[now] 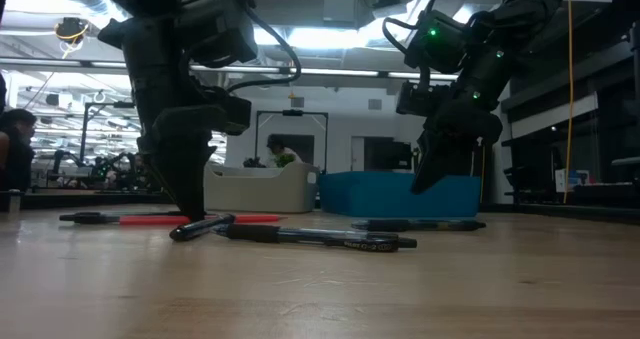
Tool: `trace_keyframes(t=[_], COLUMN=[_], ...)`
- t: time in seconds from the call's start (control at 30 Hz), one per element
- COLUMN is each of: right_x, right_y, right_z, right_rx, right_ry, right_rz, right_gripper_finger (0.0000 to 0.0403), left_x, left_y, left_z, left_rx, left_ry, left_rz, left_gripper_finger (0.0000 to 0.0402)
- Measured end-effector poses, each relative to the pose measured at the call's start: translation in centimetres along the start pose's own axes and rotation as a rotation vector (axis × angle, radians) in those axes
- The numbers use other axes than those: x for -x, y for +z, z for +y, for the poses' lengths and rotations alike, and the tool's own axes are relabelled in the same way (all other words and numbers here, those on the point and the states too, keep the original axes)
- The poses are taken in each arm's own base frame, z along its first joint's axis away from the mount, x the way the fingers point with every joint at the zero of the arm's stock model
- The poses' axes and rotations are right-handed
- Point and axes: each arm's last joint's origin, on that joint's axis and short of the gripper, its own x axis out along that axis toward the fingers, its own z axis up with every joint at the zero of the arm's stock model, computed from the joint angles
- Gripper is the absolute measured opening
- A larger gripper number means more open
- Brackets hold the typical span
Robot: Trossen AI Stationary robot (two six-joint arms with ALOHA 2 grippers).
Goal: Sort pens & pencils
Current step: Put the orange pencil into the blue bin
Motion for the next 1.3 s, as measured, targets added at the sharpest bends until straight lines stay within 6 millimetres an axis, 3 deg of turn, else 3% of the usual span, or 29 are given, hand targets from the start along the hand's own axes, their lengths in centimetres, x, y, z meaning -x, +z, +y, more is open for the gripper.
trace_keyframes(t=[0.47,1.3], right_x=[0.0,0.0], right_y=[0.0,-0.1], right_z=[0.0,0.0], right_rx=[0.0,0.0], right_ry=[0.0,0.0], right_rz=[0.0,0.005], right_gripper_finger=[0.0083,0.0083], left_x=[0.1,4.5], left_y=[0.0,0.9], left_z=[0.0,0.2], left_rx=[-0.03,-0.106], left_ry=[0.0,-0.074], left_rz=[-0.002,-0.163], left_gripper_finger=[0.0016,0.0016])
